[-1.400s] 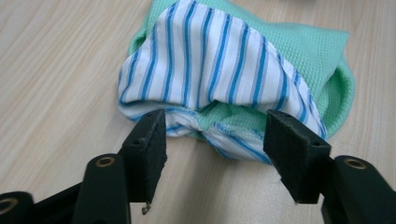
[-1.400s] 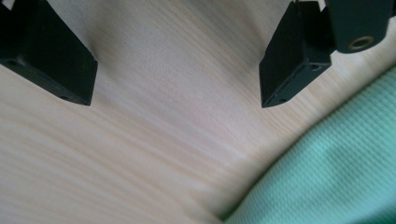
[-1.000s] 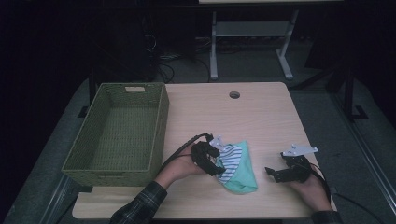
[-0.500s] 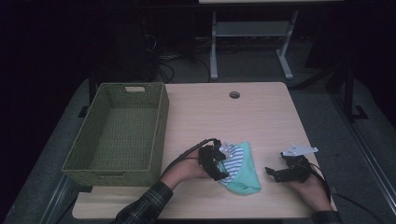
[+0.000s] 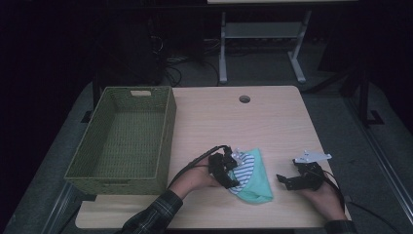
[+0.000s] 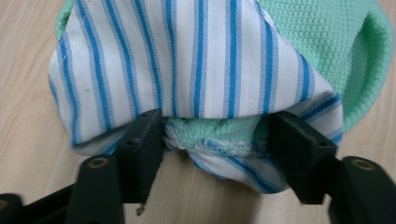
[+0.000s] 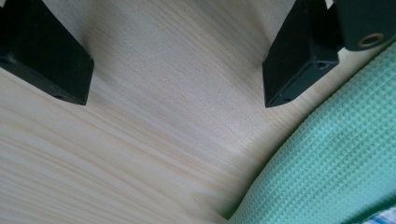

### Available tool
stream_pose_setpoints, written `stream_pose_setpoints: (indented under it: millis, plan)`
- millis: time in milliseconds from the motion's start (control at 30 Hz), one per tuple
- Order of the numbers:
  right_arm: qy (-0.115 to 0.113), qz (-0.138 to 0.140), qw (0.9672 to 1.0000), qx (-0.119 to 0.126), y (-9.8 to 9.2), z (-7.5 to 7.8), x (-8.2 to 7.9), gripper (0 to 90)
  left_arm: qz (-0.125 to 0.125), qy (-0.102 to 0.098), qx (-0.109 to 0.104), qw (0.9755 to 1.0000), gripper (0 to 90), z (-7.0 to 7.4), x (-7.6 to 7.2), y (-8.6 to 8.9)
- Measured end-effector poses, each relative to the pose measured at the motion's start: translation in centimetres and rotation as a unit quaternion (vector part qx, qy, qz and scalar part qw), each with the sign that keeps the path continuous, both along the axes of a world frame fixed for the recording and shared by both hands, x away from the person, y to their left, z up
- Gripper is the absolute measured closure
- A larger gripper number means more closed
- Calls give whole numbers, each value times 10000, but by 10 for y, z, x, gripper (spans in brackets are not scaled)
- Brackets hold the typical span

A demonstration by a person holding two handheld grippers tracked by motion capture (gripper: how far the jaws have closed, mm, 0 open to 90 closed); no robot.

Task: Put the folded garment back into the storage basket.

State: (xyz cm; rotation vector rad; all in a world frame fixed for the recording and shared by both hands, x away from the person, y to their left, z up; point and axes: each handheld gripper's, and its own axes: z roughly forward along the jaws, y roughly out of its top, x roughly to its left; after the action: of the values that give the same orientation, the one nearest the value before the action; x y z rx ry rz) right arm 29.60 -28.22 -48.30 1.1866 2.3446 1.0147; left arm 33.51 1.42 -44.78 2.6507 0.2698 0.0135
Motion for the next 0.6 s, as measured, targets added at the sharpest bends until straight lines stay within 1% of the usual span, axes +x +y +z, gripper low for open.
stream_pose_setpoints:
  millis: [100, 200, 300, 433, 500, 567, 600]
  plan:
    - [2, -9, 10000, -3, 0, 0, 0, 86, 22, 34, -44, 10000, 498, 1, -2, -1]
    - [-2, -10, 10000, -4, 0, 0, 0, 86, -30, 91, -71, 9999, 607, 2, -3, -1]
    - [-2, -10, 10000, -4, 0, 0, 0, 86, -36, 155, -105, 9998, 686, 2, -3, -1]
    - [0, -8, 10000, -4, 0, 0, 0, 86, 22, 246, -206, 9995, 729, 1, -2, 0]
    - [1, -9, 10000, -4, 0, 0, 0, 86, 69, 337, -250, 9991, 736, 0, -1, 1]
    - [2, -11, 10000, -2, 0, 0, 0, 86, 54, 378, -260, 9989, 738, 1, 0, 2]
    - [-3, -13, 10000, 11, 0, 0, 0, 86, 95, 416, -277, 9987, 741, 2, 1, 2]
